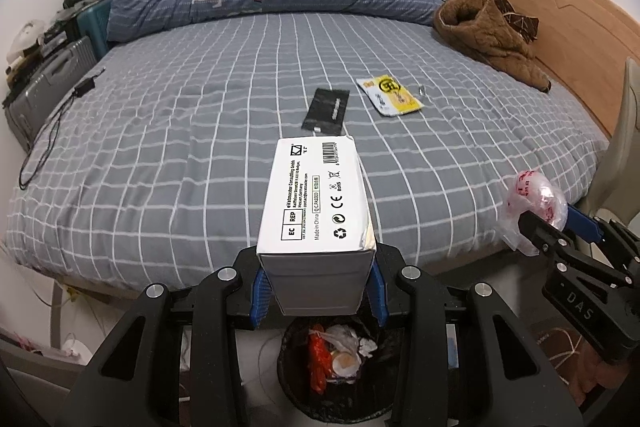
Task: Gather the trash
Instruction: 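Lift the white box and clear bag and carry both over the bin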
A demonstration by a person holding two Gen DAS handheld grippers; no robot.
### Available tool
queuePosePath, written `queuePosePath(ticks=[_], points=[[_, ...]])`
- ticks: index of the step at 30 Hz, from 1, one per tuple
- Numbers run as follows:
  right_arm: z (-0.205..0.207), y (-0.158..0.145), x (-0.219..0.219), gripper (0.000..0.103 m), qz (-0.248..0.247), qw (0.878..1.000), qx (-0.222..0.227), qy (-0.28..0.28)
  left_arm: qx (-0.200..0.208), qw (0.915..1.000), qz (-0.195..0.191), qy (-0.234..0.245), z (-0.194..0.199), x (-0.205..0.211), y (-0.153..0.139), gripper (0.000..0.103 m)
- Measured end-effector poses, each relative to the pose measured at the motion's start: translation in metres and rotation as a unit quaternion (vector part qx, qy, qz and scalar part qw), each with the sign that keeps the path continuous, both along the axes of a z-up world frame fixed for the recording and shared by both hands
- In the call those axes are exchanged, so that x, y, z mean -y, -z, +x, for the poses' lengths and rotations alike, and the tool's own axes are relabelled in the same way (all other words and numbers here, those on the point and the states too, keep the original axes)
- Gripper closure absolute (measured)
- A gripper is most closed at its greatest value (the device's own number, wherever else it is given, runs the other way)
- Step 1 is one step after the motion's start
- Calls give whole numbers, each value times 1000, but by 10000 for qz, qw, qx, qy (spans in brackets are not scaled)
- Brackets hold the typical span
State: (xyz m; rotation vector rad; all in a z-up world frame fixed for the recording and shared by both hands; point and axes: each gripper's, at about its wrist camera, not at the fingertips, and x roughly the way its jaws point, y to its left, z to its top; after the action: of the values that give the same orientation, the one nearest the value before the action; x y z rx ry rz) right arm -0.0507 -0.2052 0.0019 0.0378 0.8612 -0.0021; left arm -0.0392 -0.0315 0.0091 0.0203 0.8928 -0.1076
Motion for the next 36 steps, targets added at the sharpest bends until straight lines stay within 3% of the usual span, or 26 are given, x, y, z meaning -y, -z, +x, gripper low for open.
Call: queuePosePath(ticks=[16, 36], points=[[-40, 49, -14, 51, 5, 9989, -439, -183, -197, 9998, -60, 83, -44, 4, 30, 65], [-56, 119, -22, 51, 103, 9945, -990, -318, -859, 9962, 33, 154, -60, 19, 116, 65]])
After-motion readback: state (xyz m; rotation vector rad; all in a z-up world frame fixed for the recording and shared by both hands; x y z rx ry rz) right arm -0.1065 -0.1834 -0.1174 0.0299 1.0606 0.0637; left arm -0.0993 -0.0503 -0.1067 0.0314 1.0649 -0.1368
